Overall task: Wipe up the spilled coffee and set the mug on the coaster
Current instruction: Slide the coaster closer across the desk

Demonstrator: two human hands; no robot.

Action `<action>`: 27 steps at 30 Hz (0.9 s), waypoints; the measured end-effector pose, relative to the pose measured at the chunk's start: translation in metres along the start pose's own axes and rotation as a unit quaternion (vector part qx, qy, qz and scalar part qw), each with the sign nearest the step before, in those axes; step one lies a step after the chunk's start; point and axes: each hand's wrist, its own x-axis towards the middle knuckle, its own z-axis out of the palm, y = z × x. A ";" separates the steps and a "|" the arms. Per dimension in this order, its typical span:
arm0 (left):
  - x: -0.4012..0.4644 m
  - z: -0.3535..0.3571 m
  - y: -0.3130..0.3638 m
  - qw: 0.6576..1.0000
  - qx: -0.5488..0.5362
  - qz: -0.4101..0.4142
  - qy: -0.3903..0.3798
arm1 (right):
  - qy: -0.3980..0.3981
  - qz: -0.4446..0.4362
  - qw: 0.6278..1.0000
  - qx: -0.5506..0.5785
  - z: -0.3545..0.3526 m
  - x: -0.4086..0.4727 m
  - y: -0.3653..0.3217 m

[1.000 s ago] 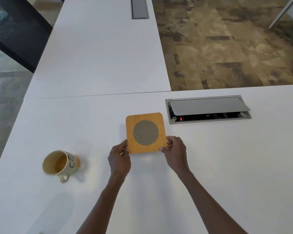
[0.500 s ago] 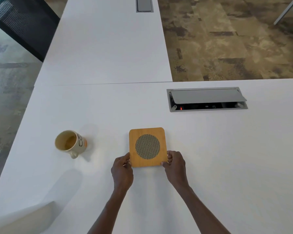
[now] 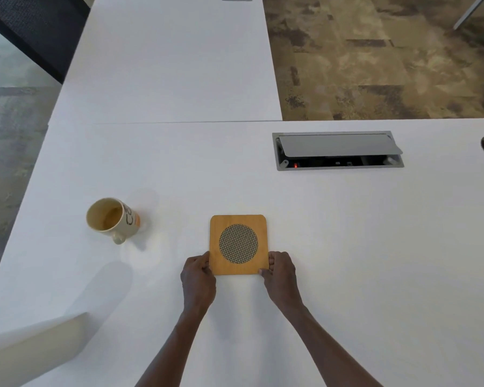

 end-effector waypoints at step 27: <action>0.005 -0.006 -0.001 0.998 0.050 -0.012 -0.045 | 0.028 -0.019 0.992 -0.122 0.000 0.001 -0.008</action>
